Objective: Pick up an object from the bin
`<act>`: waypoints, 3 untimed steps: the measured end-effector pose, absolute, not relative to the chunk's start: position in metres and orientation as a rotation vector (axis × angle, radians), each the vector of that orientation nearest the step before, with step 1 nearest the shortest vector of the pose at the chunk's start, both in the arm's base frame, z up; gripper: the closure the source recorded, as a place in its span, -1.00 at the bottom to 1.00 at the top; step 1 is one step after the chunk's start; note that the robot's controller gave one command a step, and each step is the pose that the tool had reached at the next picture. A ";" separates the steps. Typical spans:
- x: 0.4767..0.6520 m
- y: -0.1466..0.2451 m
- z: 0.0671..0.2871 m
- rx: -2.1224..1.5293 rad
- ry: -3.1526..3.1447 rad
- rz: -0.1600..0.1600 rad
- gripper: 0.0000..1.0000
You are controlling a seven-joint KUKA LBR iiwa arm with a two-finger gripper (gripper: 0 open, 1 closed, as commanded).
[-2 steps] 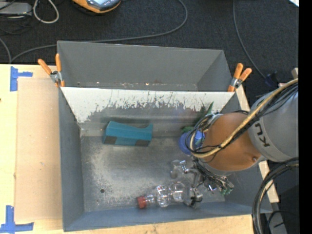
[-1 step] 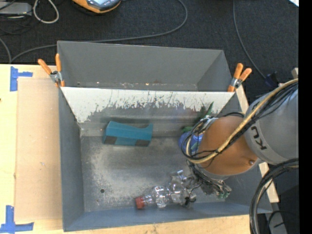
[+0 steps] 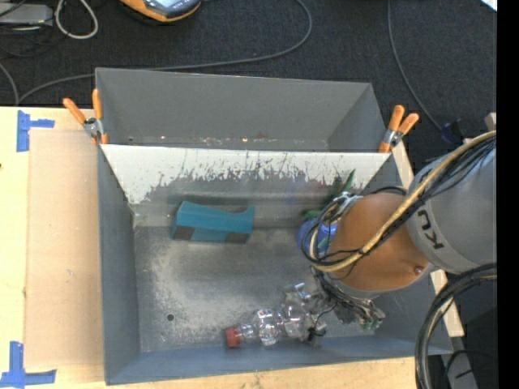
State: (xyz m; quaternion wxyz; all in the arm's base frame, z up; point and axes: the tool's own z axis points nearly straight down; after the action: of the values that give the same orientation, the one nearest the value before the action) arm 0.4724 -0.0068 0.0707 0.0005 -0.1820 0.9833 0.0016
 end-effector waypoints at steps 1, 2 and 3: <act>0.471 -0.007 0.077 -0.573 3.093 0.006 1.00; 0.470 -0.006 0.094 -0.572 3.097 0.008 1.00; 0.470 -0.006 0.180 -0.568 3.099 0.009 1.00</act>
Offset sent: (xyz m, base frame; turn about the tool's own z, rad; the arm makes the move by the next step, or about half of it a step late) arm -0.0008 0.0002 0.0463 -0.0002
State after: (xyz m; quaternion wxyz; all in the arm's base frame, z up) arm 0.4700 -0.0060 0.1796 -0.0047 -0.1803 0.9836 0.0029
